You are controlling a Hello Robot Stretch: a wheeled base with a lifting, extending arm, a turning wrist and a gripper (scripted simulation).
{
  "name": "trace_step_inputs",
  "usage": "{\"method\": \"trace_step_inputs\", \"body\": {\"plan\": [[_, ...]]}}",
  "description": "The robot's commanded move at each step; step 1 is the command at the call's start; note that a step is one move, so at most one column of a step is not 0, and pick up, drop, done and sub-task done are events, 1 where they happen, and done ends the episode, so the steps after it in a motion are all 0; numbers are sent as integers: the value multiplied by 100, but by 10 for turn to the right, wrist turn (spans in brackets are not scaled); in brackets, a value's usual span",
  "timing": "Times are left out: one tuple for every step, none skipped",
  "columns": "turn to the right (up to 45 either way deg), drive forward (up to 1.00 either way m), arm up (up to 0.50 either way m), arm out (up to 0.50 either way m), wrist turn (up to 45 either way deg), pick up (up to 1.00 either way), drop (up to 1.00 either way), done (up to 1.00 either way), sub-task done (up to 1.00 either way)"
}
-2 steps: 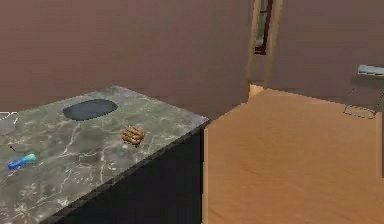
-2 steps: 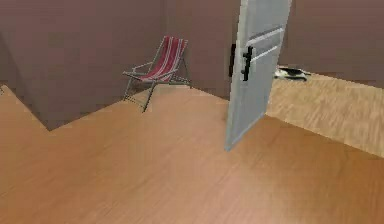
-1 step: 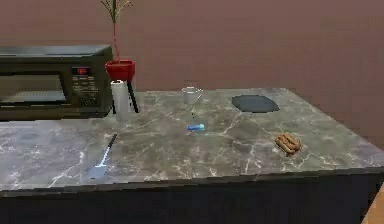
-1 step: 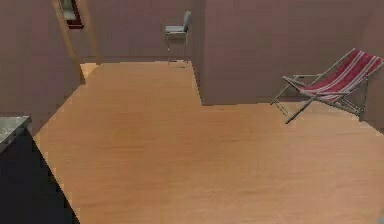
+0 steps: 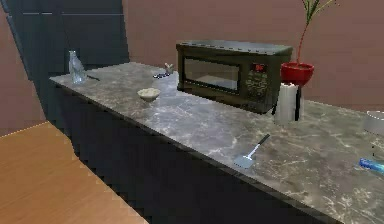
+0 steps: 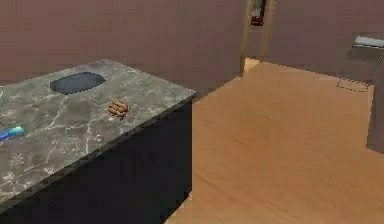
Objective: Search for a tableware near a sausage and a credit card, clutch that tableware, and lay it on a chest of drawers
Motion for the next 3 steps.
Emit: {"method": "trace_step_inputs", "body": {"plan": [[-240,0,0,0,0,0,0,0,0],[450,0,0,0,0,0,0,0,0],[90,0,0,0,0,0,0,0,0]]}}
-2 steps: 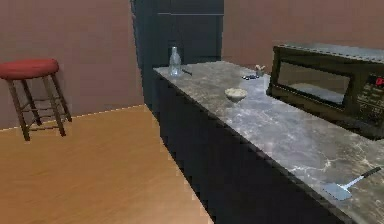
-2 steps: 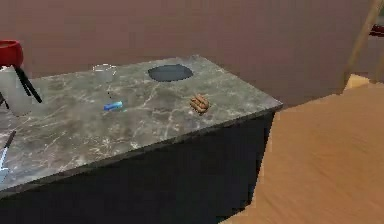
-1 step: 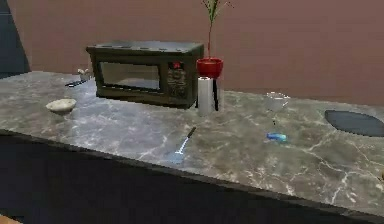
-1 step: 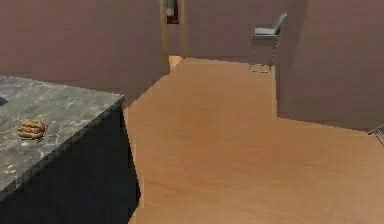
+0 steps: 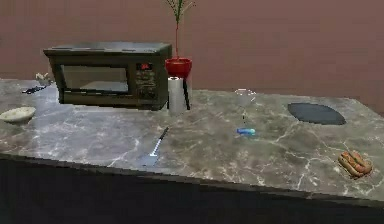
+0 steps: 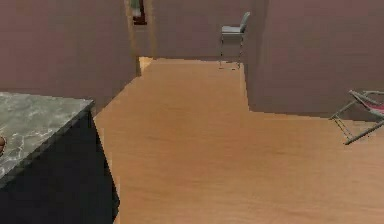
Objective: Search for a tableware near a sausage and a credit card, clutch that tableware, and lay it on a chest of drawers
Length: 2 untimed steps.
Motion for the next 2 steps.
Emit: {"method": "trace_step_inputs", "body": {"plan": [[0,35,0,0,0,0,0,0,0],[-420,0,0,0,0,0,0,0,0]]}}
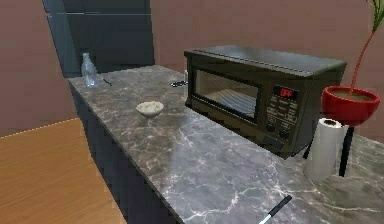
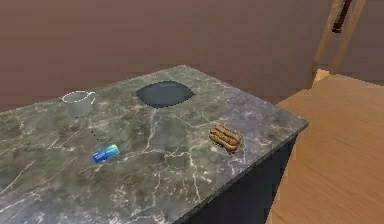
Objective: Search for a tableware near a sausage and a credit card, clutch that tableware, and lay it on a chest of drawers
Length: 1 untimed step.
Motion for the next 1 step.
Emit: {"method": "trace_step_inputs", "body": {"plan": [[0,0,50,0,0,0,0,0,0]]}}
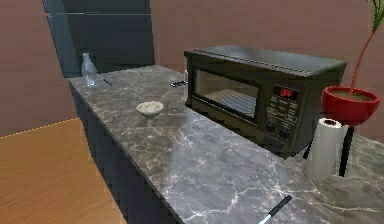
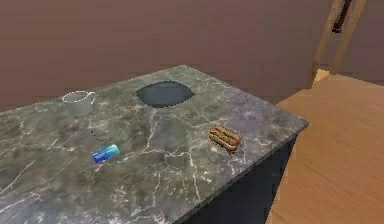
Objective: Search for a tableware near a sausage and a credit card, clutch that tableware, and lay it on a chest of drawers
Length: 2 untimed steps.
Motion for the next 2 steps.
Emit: {"method": "trace_step_inputs", "body": {"plan": [[0,0,38,0,0,0,0,0,0],[0,0,0,50,0,0,0,0,0]]}}
